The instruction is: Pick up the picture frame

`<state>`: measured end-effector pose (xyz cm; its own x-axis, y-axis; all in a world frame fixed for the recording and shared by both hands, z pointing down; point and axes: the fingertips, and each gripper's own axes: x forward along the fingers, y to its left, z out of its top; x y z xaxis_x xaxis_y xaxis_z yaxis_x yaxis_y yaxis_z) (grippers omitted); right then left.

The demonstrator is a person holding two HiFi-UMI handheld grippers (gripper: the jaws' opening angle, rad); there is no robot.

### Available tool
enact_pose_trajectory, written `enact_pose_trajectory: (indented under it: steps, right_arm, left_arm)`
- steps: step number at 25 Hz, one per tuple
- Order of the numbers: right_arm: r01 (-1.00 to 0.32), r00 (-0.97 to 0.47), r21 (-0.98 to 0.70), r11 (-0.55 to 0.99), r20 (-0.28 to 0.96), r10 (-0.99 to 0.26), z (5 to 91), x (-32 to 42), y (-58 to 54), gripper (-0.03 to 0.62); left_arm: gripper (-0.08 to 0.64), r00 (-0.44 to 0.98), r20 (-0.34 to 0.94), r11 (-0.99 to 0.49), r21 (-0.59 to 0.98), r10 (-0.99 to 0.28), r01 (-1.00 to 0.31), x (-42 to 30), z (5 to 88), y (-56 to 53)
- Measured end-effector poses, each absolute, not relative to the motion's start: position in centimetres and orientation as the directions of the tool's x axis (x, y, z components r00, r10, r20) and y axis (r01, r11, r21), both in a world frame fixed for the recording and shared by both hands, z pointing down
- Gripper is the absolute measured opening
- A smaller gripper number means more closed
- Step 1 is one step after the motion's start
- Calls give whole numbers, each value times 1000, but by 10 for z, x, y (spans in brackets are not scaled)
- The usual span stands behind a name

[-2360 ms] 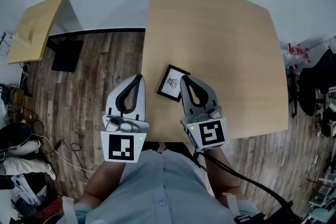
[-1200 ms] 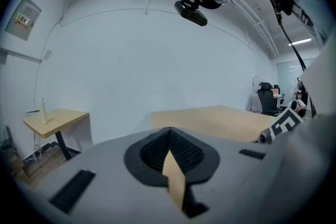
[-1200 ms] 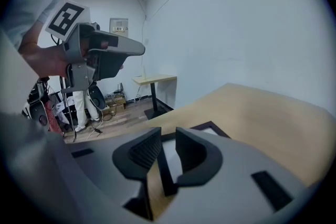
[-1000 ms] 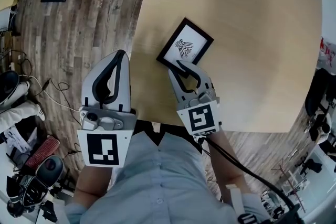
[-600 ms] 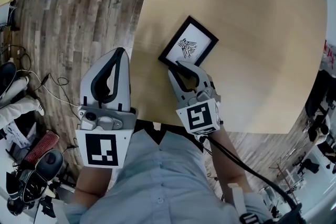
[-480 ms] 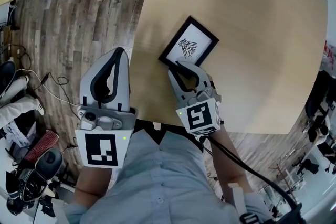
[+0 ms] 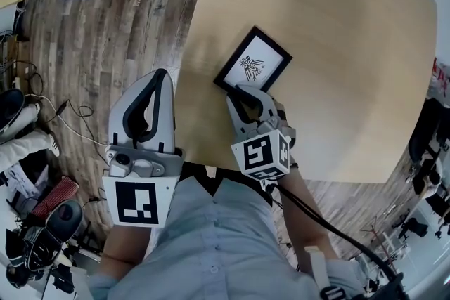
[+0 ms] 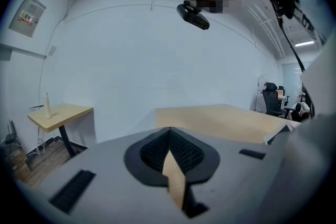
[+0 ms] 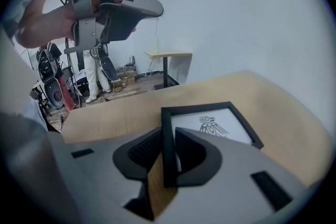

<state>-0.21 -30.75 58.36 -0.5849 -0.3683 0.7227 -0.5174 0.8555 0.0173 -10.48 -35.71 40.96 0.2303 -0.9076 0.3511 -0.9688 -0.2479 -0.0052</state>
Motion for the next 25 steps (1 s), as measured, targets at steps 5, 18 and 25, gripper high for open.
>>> enact_pose_trajectory:
  steps: [5,18,25]
  right_arm:
    - [-508,-598,14,861,714,-364,586,-4,-308,67]
    - [-657,-601,33,753,580,-549,549,-1,-331,61]
    - [-745,-593,43,665,411,-692,461,14,-352,61]
  left_arm:
    - [2,231,338,-249,-10,-912,-968,-106,407,-355]
    - [2,248,272,-267,-38,-930,-963,-110,377,-349]
    - [0,308,163,-322,-68,-938,-944,-92,333,-346]
